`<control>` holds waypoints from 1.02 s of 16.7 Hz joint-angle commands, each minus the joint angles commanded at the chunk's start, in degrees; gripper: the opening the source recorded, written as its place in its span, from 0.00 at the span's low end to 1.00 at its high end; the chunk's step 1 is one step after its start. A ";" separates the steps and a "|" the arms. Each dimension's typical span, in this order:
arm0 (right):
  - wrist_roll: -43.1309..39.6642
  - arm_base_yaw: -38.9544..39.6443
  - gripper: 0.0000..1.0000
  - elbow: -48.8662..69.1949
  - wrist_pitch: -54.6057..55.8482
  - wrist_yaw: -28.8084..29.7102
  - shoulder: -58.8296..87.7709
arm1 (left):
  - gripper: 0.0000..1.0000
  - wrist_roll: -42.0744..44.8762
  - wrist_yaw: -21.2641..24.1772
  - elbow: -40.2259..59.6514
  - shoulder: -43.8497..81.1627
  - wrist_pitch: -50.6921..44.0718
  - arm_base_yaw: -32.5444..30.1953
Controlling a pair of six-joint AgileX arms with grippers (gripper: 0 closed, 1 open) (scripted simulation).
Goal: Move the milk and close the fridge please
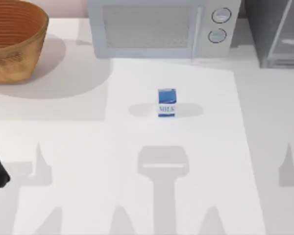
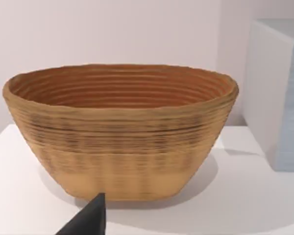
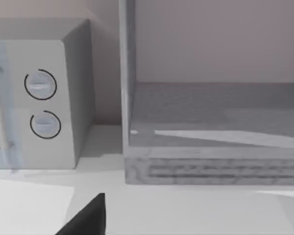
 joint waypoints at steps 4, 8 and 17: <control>-0.02 1.80 1.00 0.02 1.36 0.62 1.47 | 1.00 0.00 0.00 0.00 0.00 0.00 0.00; 0.18 11.65 1.00 0.24 9.70 8.39 9.95 | 1.00 0.00 0.00 0.00 0.00 0.00 0.00; 0.63 39.55 1.00 1.00 31.94 44.63 33.61 | 1.00 0.00 0.00 0.00 0.00 0.00 0.00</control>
